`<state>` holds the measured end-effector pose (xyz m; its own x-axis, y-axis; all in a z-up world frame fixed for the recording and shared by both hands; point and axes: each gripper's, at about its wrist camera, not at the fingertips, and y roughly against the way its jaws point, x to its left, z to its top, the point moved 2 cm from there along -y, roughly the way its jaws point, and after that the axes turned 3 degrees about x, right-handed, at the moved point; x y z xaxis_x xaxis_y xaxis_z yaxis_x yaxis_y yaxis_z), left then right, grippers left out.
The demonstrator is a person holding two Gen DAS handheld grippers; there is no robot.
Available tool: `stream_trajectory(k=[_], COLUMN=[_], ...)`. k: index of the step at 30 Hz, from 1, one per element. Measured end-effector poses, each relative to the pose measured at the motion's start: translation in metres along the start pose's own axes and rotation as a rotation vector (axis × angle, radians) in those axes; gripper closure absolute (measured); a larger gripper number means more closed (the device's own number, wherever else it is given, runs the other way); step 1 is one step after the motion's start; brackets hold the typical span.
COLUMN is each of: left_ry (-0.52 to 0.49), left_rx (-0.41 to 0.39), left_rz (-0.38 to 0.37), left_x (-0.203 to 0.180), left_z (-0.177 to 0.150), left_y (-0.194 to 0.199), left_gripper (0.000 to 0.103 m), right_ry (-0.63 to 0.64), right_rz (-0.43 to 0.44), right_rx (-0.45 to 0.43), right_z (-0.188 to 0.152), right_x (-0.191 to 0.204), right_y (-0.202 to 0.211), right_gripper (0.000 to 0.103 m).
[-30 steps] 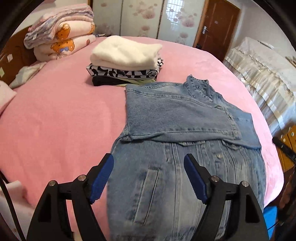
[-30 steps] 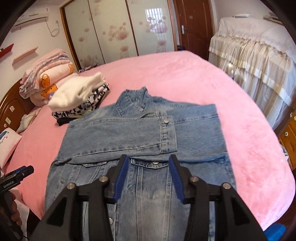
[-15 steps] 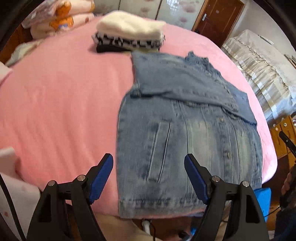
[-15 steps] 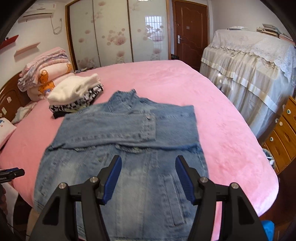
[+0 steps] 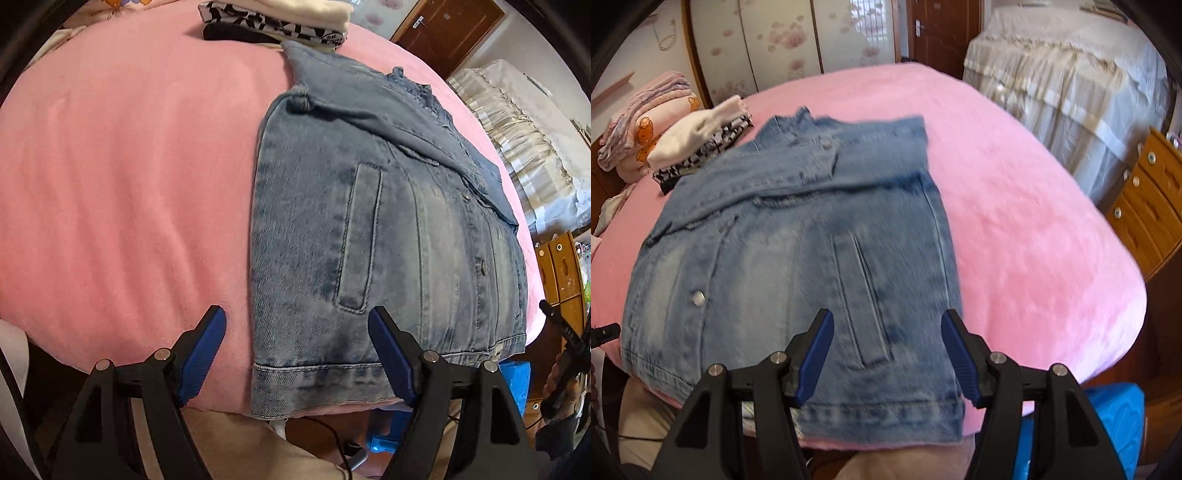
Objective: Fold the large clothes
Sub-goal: 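Grasp the jacket hem with both tools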
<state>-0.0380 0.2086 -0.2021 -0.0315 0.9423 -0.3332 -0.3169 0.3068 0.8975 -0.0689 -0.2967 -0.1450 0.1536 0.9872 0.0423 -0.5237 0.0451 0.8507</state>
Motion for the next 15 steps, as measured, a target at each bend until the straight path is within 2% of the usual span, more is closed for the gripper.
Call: stream_trajectory(k=[5,8,12,15], left_ry=[-0.034,-0.055,-0.042,-0.038], left_rx=[0.021,0.024,0.023,0.029], left_rz=[0.024,0.033,0.011,-0.005], left_x=[-0.001,-0.001,0.002,0.002], left_z=[-0.006,-0.009,-0.009,-0.008], left_y=[-0.014,-0.020,-0.025,-0.030], left_gripper=[0.025,0.025,0.020,0.015], right_ry=[-0.036,-0.047,-0.094,-0.146], right_rz=[0.061,0.067,0.087,0.138], right_rx=[0.054,0.085,0.114,0.146], right_z=[-0.019,-0.028,-0.037,-0.043], right_x=[-0.018,-0.030,-0.050,-0.065], right_y=[-0.013,-0.020,-0.030,-0.042], right_gripper=[0.042,0.042,0.042,0.042])
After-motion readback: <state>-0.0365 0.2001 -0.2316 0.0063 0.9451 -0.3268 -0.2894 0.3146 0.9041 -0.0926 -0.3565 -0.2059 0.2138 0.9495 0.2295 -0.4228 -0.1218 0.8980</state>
